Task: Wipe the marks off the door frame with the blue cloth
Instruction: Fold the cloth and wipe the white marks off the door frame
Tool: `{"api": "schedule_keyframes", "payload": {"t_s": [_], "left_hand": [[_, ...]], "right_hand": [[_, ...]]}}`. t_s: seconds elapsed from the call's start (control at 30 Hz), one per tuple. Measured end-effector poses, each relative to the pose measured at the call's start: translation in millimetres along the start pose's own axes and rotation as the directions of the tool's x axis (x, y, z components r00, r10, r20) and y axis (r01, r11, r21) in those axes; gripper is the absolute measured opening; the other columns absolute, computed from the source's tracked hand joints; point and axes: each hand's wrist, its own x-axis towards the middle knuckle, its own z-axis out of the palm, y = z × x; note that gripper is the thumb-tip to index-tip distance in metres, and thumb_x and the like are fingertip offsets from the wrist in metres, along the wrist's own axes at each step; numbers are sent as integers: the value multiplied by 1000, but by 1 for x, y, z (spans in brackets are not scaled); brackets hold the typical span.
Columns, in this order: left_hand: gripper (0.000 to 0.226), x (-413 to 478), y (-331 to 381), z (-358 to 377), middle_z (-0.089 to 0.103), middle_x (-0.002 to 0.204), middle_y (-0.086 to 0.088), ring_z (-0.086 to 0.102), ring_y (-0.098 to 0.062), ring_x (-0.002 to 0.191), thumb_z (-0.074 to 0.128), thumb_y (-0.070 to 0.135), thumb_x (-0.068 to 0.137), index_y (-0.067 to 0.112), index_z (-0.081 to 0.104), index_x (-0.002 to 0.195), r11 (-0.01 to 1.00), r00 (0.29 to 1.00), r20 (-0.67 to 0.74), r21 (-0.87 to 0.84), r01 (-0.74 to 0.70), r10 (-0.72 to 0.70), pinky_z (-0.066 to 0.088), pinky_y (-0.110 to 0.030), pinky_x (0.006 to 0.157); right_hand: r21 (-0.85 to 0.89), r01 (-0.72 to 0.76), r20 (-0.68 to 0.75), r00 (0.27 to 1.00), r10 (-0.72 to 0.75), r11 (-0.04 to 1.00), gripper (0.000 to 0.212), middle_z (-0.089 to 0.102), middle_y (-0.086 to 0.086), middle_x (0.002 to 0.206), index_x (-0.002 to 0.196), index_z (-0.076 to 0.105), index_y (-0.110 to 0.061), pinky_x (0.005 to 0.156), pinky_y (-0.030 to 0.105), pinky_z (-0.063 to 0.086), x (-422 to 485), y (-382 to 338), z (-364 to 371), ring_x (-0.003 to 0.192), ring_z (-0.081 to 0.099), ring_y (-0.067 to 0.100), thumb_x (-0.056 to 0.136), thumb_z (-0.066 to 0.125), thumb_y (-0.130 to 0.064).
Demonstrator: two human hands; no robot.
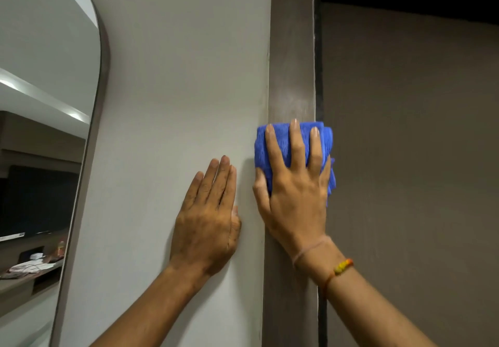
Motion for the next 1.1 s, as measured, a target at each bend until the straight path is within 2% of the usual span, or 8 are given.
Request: {"api": "schedule_keyframes", "payload": {"t_s": [0.13,0.23,0.33,0.5,0.63,0.77,0.9,1.1], "left_hand": [[61,16,-1,-5,16,156,-17,12,-29,145,24,29,91,2,16,146,1000,999,38,1,-7,7,14,-45,118],[64,52,-4,-7,-3,159,-12,-6,-24,146,15,35,92,7,-1,147,998,998,9,-34,61,-61,-1,-39,120],[65,79,-6,-7,-11,159,-10,-14,-21,146,12,40,93,10,-10,147,995,995,-19,-30,93,-93,-9,-38,119],[66,78,-8,-3,-6,160,-9,-9,-20,147,7,43,91,11,-7,147,997,997,-25,-19,72,-73,-4,-40,120],[66,78,-9,-3,-7,160,-9,-9,-20,147,10,41,92,11,-7,147,997,997,-31,-24,67,-68,-3,-40,121],[65,77,-8,-2,-7,160,-9,-9,-20,147,10,41,92,11,-6,148,997,997,-34,-25,72,-73,-3,-40,120],[65,78,-8,-2,-7,159,-8,-9,-21,147,11,42,93,12,-7,147,997,997,-37,-25,69,-70,0,-42,121],[66,77,-9,-1,-7,160,-9,-9,-20,147,6,43,91,11,-7,148,997,997,-38,-36,64,-65,0,-41,121]], "right_hand": [[0,59,62,996,-59,998,62,26,14,154,145,25,-28,103,70,29,-11,6,-6,142,16,40,87,35,-47],[21,73,60,995,-74,997,63,17,11,157,146,18,-30,107,70,24,29,8,-10,144,7,39,89,40,-47],[16,54,51,997,-55,998,63,12,10,158,146,14,-31,110,67,18,64,6,-12,144,1,37,91,38,-47],[35,24,-24,999,-23,999,62,19,10,157,146,18,-30,108,67,21,19,2,-4,144,8,37,89,33,-48],[17,63,31,997,-64,998,62,28,13,154,144,26,-28,103,68,33,-18,5,-4,141,17,38,87,34,-47],[31,94,33,995,-95,995,62,21,12,156,145,21,-29,106,68,25,40,9,-11,143,9,39,89,40,-47],[14,48,29,998,-49,999,62,15,10,157,146,15,-30,111,67,17,92,4,-15,143,3,38,91,39,-47],[24,63,-15,998,-63,998,64,26,13,155,146,23,-29,105,67,31,-8,5,-4,142,13,38,86,37,-47]]}}
